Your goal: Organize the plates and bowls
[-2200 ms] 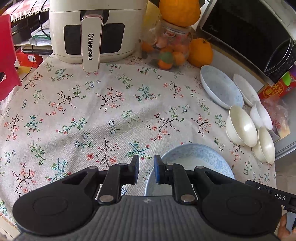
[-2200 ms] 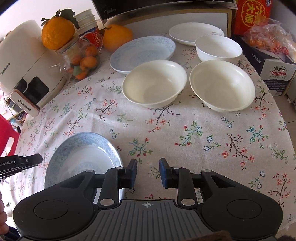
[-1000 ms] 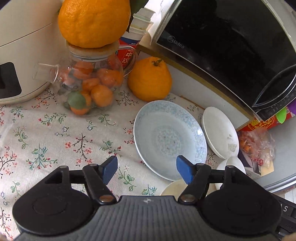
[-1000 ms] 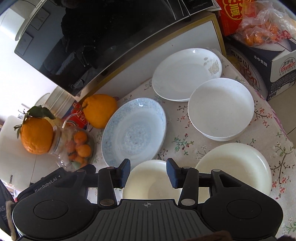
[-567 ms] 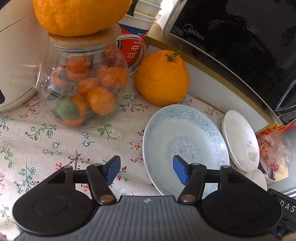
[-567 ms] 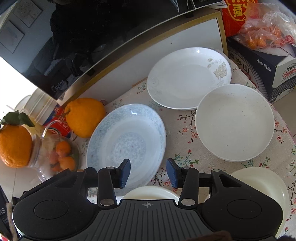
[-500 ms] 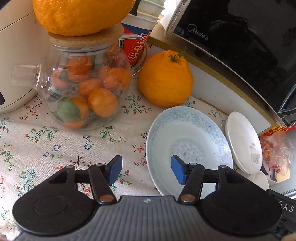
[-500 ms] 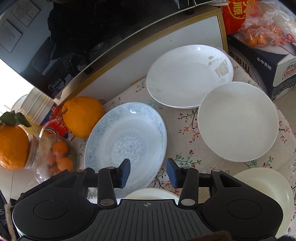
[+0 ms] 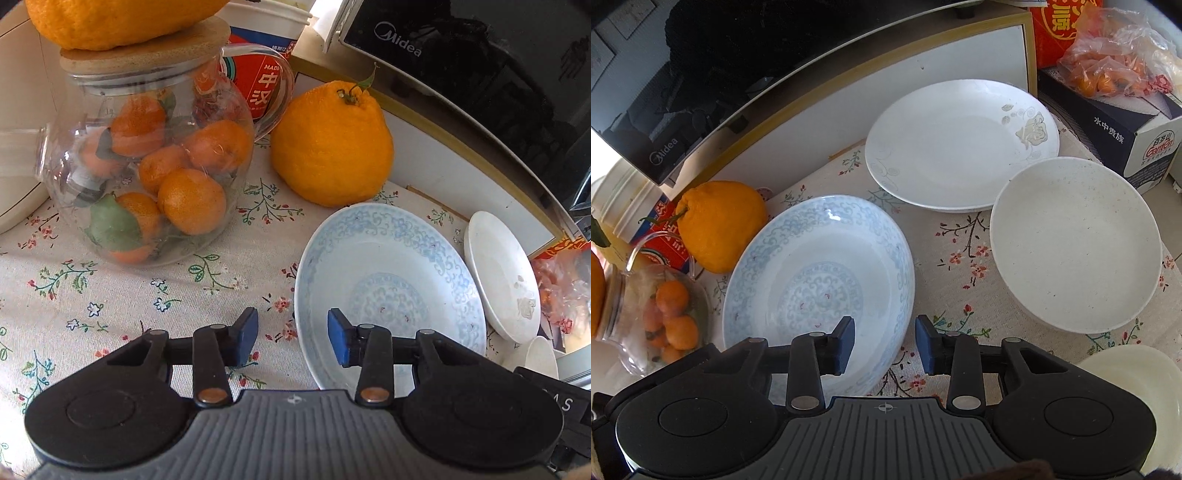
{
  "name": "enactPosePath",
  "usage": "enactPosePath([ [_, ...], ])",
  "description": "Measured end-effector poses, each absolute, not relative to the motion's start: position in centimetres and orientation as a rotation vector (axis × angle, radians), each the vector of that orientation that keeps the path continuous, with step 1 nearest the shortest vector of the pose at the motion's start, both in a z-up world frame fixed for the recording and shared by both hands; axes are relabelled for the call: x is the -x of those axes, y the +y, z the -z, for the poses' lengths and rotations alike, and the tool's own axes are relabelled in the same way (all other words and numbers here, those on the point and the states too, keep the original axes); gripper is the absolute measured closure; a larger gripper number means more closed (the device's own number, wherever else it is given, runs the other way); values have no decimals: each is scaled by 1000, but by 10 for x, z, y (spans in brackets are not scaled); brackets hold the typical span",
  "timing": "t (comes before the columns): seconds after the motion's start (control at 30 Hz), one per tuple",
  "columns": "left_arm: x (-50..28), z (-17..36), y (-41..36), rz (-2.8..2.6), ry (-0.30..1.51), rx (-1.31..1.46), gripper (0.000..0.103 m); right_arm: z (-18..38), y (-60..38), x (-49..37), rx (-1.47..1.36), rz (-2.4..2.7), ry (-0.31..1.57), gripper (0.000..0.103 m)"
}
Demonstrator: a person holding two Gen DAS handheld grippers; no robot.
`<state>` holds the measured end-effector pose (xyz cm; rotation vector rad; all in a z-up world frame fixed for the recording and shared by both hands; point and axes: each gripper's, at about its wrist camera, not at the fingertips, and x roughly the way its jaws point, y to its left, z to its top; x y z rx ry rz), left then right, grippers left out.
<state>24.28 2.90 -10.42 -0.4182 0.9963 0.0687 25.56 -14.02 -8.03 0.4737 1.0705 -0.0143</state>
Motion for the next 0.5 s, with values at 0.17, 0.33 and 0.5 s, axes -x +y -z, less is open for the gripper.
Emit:
enactPosePath([
  [0.17, -244, 107, 30, -56, 984, 422, 69, 87, -139, -258, -470, 13, 1077, 74],
  [0.33, -244, 109, 35, -55, 976, 431, 75, 92, -141, -260, -483, 28, 1075, 82],
  [0.5, -246, 112, 34, -25, 970, 432, 91, 97, -140, -261, -507, 22, 1072, 89],
])
